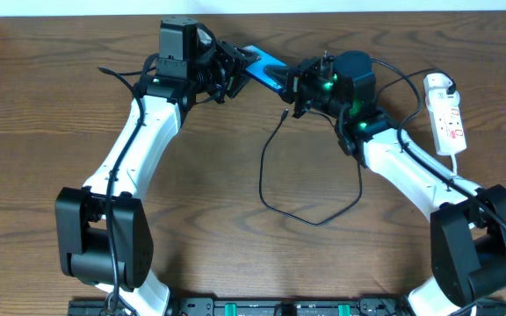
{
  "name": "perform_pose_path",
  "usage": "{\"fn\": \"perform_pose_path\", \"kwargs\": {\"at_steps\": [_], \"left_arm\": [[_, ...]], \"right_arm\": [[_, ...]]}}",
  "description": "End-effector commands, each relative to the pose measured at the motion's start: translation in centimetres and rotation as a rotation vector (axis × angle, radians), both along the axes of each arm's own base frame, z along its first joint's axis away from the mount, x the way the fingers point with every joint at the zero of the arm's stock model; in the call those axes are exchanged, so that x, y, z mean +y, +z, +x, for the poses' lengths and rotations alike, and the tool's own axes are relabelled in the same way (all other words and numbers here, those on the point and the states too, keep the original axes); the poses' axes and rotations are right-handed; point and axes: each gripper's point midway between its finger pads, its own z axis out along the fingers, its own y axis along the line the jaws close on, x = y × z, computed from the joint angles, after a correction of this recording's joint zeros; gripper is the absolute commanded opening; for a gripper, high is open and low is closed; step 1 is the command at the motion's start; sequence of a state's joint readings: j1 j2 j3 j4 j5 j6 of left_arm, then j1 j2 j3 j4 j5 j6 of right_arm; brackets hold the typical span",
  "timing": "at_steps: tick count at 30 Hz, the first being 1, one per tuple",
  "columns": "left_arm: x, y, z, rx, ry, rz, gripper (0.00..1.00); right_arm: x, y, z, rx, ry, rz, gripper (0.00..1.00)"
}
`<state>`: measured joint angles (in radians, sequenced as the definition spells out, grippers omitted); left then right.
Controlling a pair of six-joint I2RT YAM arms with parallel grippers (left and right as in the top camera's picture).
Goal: Plug charger to phone and switch on socket
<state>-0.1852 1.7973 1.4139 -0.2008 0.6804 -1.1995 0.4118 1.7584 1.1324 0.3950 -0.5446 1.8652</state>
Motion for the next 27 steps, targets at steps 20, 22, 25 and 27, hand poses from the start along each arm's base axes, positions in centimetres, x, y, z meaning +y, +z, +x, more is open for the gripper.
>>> {"fn": "perform_pose_path", "kwargs": {"at_steps": [20, 22, 25, 27], "left_arm": [[0.19, 1.62, 0.11, 0.070, 0.094, -0.083, 0.07], [0.19, 1.63, 0.12, 0.054, 0.083, -0.070, 0.08], [0.48, 1.62, 0.23, 0.005, 0.054, -0.032, 0.07], [1.03, 1.59, 0.37, -0.036, 0.031, 0.001, 0.07]], "right_arm": [[1.43, 1.94, -0.81, -0.006, 0.028, 0.052, 0.07], [1.43, 1.90, -0.82, -0.007, 0.029, 0.049, 0.17], [1.19, 1.85, -0.65, -0.036, 0.029, 0.028, 0.37], [0.51, 1.77, -0.19, -0.082, 0.022, -0.008, 0.50]]}}
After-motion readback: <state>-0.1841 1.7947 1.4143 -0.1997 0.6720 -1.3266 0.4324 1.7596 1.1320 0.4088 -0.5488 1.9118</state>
